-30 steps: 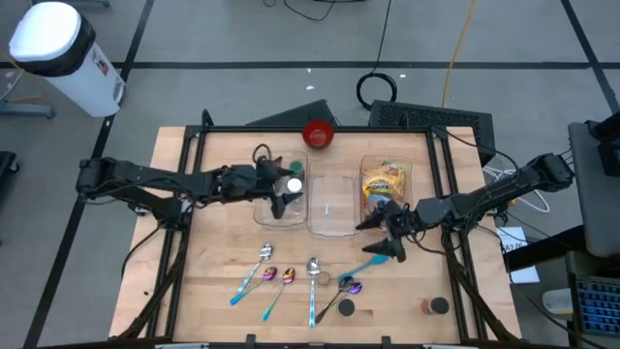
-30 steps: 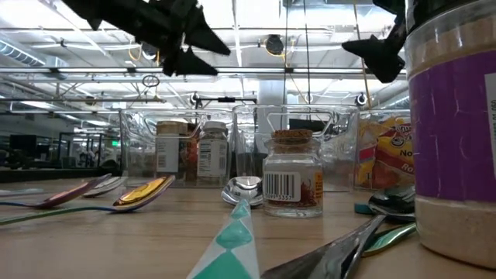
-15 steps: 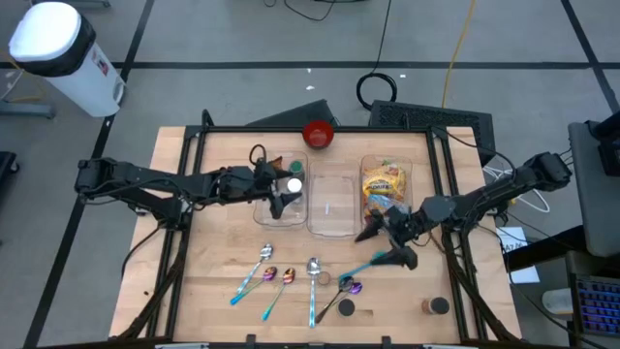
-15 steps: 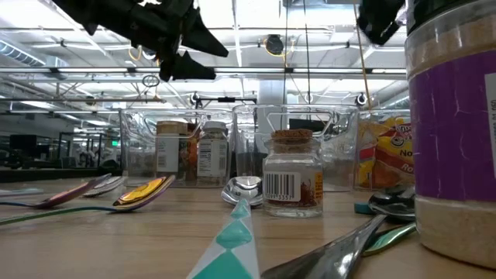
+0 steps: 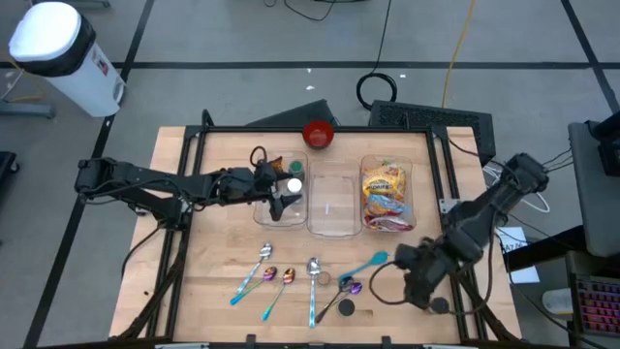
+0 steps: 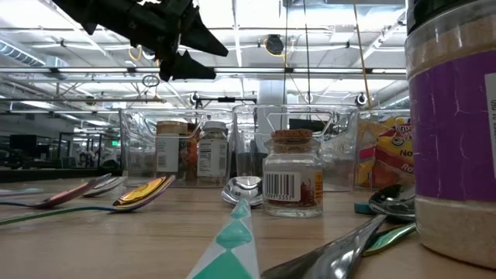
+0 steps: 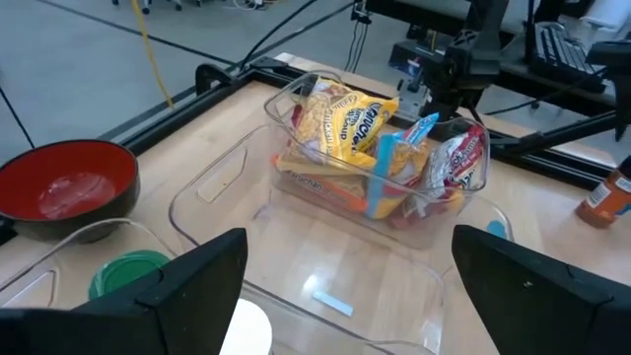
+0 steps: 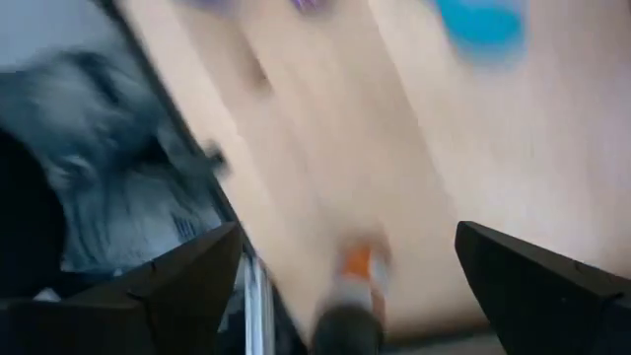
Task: Pick & Place Food Item
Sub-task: Put the orange seasoning bottle into the left transparent bin
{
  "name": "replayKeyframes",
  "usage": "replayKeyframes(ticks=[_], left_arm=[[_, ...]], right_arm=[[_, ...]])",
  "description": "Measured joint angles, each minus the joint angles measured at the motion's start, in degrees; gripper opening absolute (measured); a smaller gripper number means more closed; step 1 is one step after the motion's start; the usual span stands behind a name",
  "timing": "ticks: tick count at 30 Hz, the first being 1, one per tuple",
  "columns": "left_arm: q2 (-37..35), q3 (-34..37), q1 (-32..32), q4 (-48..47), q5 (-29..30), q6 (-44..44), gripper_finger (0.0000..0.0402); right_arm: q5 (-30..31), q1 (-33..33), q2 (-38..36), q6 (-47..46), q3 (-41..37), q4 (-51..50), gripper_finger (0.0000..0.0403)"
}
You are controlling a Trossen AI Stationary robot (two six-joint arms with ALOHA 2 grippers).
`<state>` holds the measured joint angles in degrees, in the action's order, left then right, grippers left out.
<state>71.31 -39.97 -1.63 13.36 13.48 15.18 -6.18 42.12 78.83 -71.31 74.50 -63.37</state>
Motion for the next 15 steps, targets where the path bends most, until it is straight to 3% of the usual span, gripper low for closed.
replayKeyframes(ticks=[4, 15], left_arm=[[0.0, 0.0, 0.0, 0.11, 0.02, 0.0, 0.036], [0.0, 0.0, 0.0, 0.11, -0.07, 0.03, 0.0361]], right_arm=[[-5.68, 4.06, 0.54, -12.94, -2.83, -3.07, 0.0364], [-15.79, 10.55, 0.5, -30.15, -14.89, 11.5, 0.036]])
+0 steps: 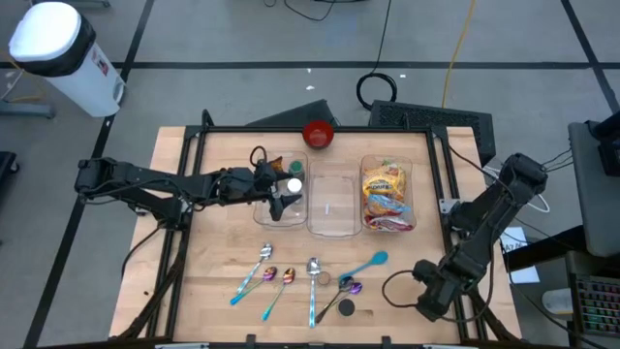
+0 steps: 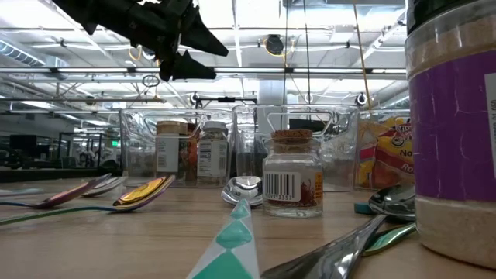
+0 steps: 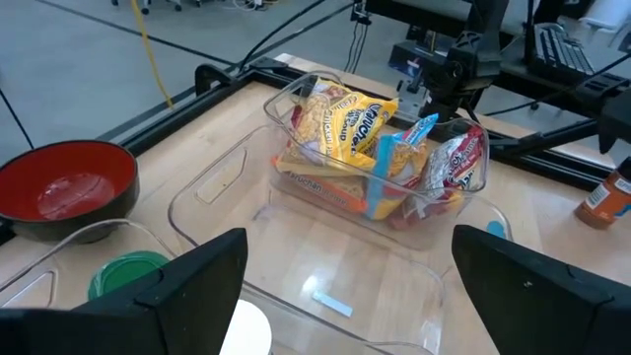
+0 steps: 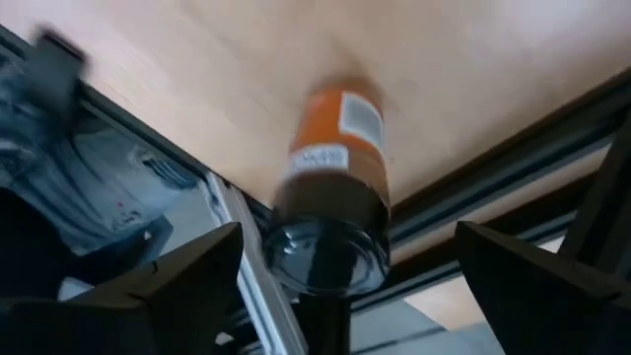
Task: Pick & Place Food Item
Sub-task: Put the orange seasoning bottle into the left transparent bin
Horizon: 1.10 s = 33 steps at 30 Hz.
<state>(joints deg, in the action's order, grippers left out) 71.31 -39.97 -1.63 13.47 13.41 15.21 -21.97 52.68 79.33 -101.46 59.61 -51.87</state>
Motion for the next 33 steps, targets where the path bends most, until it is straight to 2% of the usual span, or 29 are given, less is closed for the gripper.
replayKeyframes(ticks=[9, 13, 18, 22, 28, 33], left_arm=[[0.0, 0.0, 0.0, 0.0, 0.0, -0.01, 0.0361], [0.0, -0.02, 0.0, 0.0, 0.0, -0.01, 0.0361], [0.0, -0.04, 0.0, 0.0, 0.0, 0.0, 0.0361], [0.0, -0.04, 0.0, 0.02, 0.0, 0.37, 0.0361], [0.0, -0.07, 0.0, 0.04, -0.02, 3.53, 0.036], [0.0, -0.07, 0.09, -0.24, -0.08, 5.26, 0.0361]], right_arm=[[-0.42, 0.97, -0.02, -1.82, -2.5, 3.65, 0.0335], [-0.51, 0.97, -0.02, -1.54, -2.67, 3.71, 0.029], [1.38, 0.86, -0.1, 0.14, -2.67, 3.95, 0.0197], [3.44, 0.69, -0.25, 2.27, -2.48, 4.89, 0.0192], [14.35, -0.27, -2.35, 8.04, 0.83, 4.89, 0.0192], [29.04, -0.45, -4.85, 17.56, 5.8, 4.08, 0.0192]])
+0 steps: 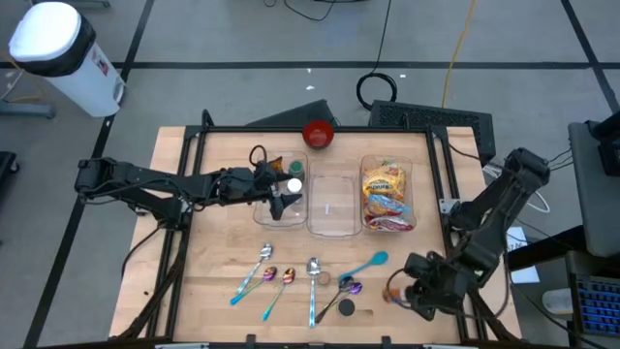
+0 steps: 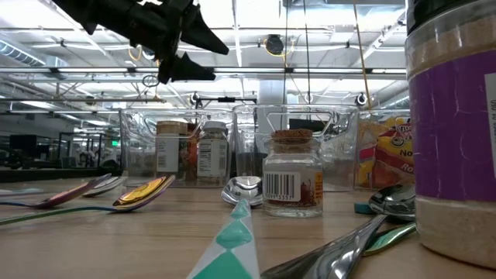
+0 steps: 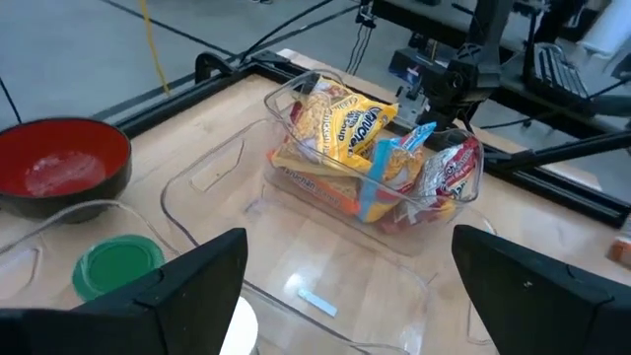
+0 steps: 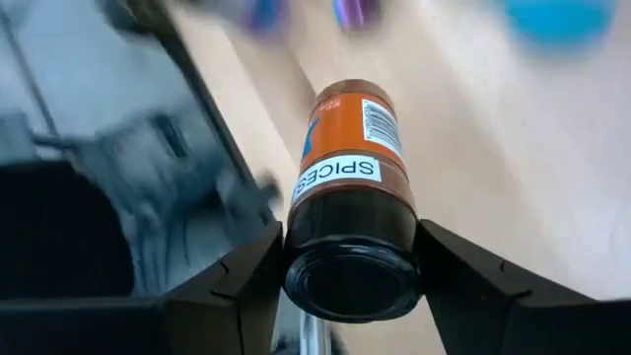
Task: Pick & Place Food Item
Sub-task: Put the orange seasoning bottle into the left transparent bin
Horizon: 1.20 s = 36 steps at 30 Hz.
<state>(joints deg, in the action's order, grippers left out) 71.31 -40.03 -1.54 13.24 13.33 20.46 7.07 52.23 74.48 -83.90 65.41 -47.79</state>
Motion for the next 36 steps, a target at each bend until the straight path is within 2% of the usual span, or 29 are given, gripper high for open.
replayKeyframes(ticks=[3, 6, 9, 13, 18, 21, 26, 33, 36], left_arm=[[0.42, -0.04, 0.22, -1.24, -0.03, 1.39, 0.0361], [1.91, -0.04, 0.57, -2.0, -1.39, 5.0, 0.0361], [4.8, -0.04, 0.57, 4.92, -8.98, 6.77, 0.036], [9.39, -2.43, 1.16, 11.72, -20.96, 4.75, 0.036], [14.78, -10.41, 2.76, 7.01, -25.2, -2.0, 0.0361], [17.91, -16.3, 3.6, 1.48, -25.79, -5.53, 0.0361], [23.33, -25.14, 4.51, -7.97, -25.94, -11.42, 0.0361], [29.89, -33.77, 4.7, -16.53, -26.02, -15.81, 0.0361], [32.07, -35.39, 4.67, -16.45, -26.0, -16.43, 0.0361]], right_arm=[[9.49, 0.28, -0.84, 8.28, 2.22, -1.52, 0.0192], [14.53, -1.65, -1.89, 16.78, 2.59, -2.84, 0.0192], [17.22, -6.33, -2.43, 25.28, 2.66, -3.25, 0.0192], [14.5, -15.16, -2.18, 38.07, 1.92, -1.5, 0.0192], [7.54, -25.63, -0.94, 52.94, 1.44, 4.04, 0.0192], [4.6, -29.59, 0.26, 60.4, 1.44, 7.29, 0.0192], [3.15, -33.26, 0.44, 68.53, 1.44, 12.68, 0.0192], [3.29, -34.23, 0.48, 75.48, 1.44, 17.97, 0.0192], [3.34, -34.27, 0.5, 77.1, 1.39, 19.99, 0.0192]])
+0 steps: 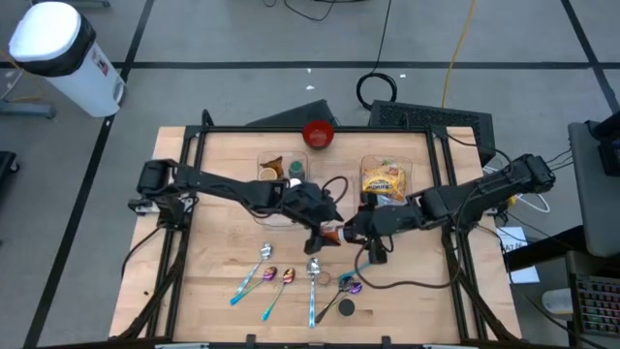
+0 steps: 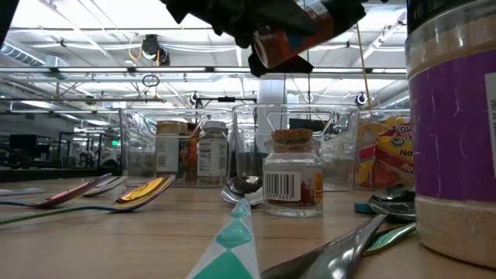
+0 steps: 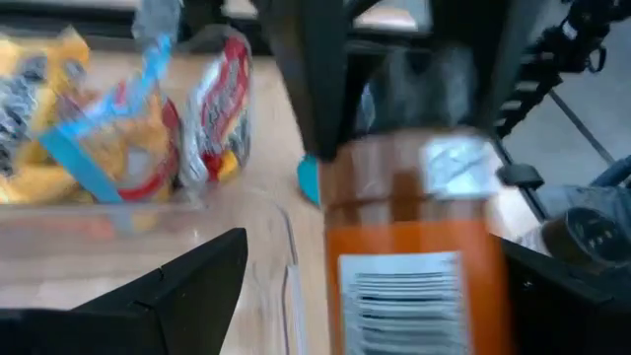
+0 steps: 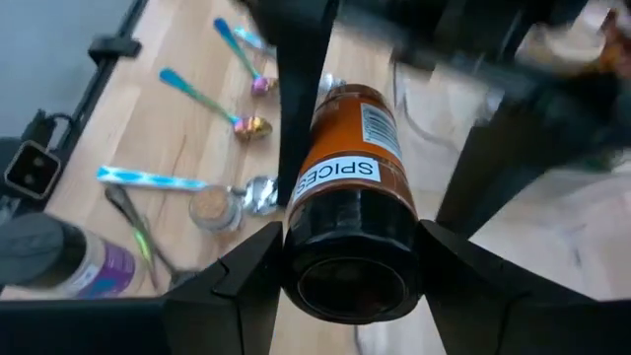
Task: Pick & Place Food Item
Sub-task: Put the orange seasoning bottle into the left transparent bin
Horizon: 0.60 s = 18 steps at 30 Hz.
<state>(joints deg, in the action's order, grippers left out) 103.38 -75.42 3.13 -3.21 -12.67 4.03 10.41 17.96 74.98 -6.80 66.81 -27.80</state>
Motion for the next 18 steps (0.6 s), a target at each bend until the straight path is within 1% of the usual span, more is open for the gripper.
replayKeyframes(ticks=[3, 5, 8, 10, 11, 13, 14, 16, 18], left_arm=[[1.42, -1.2, -0.24, 0.12, 0.04, 0.56, 0.0354], [1.48, -1.31, -0.28, 0.27, -0.36, 0.91, 0.0338], [1.46, -1.35, -0.25, 1.34, -0.7, 1.02, 0.0286], [1.48, -1.35, -0.23, 1.87, -2.16, 1.83, 0.0238], [1.48, -1.35, -0.26, 2.14, -3.27, 2.23, 0.0212], [1.48, -1.35, -0.39, 2.56, -4.34, 3.23, 0.0163], [1.46, -1.44, -0.55, 2.64, -4.2, 3.61, 0.0145], [1.21, -1.41, -1.01, 2.52, -3.81, 4.11, 0.014], [0.19, -0.57, -1.34, 3.82, -2.96, 4.16, 0.014]], right_arm=[[0.29, 0.0, -0.02, 1.0, 0.0, 0.64, 0.0192], [0.43, 0.04, -0.02, 1.19, 0.0, 0.69, 0.0192], [0.62, 0.04, -0.07, 1.0, 0.0, 0.86, 0.0192], [0.62, 0.04, -0.07, 0.57, 0.0, 0.81, 0.0192], [0.65, 0.04, -0.07, 0.54, 0.0, 0.81, 0.0198], [0.84, 0.08, -0.67, 0.2, 0.0, 0.32, 0.0233], [1.18, 0.12, -1.22, -0.64, 0.0, -0.79, 0.0256], [1.92, 0.15, -2.98, -3.38, 0.02, -5.02, 0.0299], [3.48, 0.15, -4.86, -7.12, 0.02, -10.11, 0.0331]])
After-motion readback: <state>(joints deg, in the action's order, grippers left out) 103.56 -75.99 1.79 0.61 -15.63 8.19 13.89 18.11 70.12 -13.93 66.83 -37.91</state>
